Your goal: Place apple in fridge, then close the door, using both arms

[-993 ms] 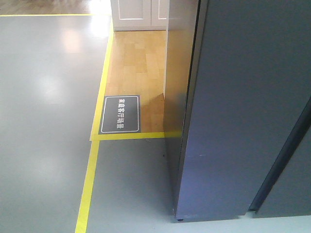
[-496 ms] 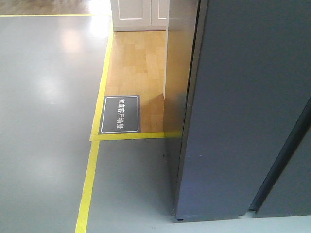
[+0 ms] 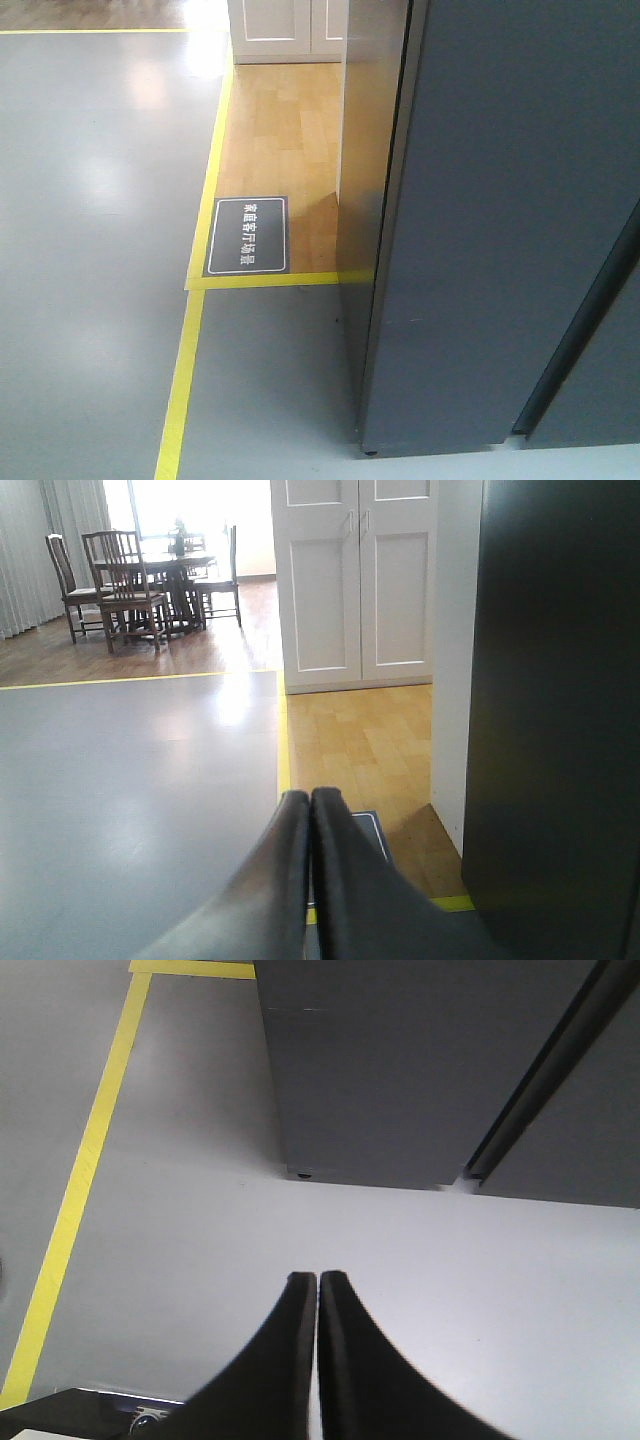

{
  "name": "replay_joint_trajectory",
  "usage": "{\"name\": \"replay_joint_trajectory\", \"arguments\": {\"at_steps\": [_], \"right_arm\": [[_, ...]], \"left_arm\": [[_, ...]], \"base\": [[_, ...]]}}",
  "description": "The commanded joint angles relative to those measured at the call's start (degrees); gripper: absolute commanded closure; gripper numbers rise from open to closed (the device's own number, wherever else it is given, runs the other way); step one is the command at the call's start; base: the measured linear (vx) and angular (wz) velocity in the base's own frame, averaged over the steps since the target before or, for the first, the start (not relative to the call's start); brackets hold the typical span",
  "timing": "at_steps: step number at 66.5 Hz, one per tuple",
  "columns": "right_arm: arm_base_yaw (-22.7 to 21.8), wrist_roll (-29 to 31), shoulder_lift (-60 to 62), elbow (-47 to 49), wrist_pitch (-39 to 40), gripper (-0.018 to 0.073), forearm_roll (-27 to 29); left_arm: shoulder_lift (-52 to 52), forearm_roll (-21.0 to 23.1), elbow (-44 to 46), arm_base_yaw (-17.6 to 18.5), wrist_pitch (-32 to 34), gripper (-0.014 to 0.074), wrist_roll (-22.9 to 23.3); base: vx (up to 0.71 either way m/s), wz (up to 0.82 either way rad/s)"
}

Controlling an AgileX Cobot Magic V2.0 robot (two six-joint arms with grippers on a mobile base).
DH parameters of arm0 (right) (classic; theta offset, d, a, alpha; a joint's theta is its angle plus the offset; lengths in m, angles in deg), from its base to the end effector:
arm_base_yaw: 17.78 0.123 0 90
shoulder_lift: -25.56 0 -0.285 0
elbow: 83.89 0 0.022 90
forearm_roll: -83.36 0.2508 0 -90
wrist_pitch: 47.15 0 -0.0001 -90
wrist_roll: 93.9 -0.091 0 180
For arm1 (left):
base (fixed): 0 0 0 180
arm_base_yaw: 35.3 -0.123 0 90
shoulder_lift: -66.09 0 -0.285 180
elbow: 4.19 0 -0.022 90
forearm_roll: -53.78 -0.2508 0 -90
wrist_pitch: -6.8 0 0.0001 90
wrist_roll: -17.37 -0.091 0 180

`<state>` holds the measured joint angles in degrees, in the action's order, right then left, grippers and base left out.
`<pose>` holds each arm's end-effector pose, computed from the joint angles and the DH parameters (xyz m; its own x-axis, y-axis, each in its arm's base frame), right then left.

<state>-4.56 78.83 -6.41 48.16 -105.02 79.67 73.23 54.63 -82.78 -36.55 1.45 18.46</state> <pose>0.0618 0.0094 0.2721 -0.7352 -0.0779 -0.6734 -0.1252 0.9919 0.0220 0.0566 0.0011 0.1972 -0.0181 -0.0342 -0.9993 -0.0211 0.9992 -0.0338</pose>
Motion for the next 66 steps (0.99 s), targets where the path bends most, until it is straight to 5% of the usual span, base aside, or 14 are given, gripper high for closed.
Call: {"name": "replay_joint_trajectory", "arguments": {"at_steps": [1, 20, 66], "right_arm": [[0.06, -0.07, -0.55, 1.64, 2.84, 0.0562, -0.5], [0.06, -0.07, -0.55, 1.64, 2.84, 0.0562, -0.5], [-0.71, -0.07, 1.91, 1.64, 2.84, 0.0562, -0.31]], "left_arm": [[-0.94, 0.03, 0.9, -0.22, 4.7, 0.0603, 0.67], [-0.94, 0.03, 0.9, -3.75, 4.52, 0.0603, 0.66], [-0.87, 0.03, 0.97, -3.75, 4.36, 0.0603, 0.66]], "base": [[0.0, 0.0], [0.0, 0.0], [0.0, 0.0]]}}
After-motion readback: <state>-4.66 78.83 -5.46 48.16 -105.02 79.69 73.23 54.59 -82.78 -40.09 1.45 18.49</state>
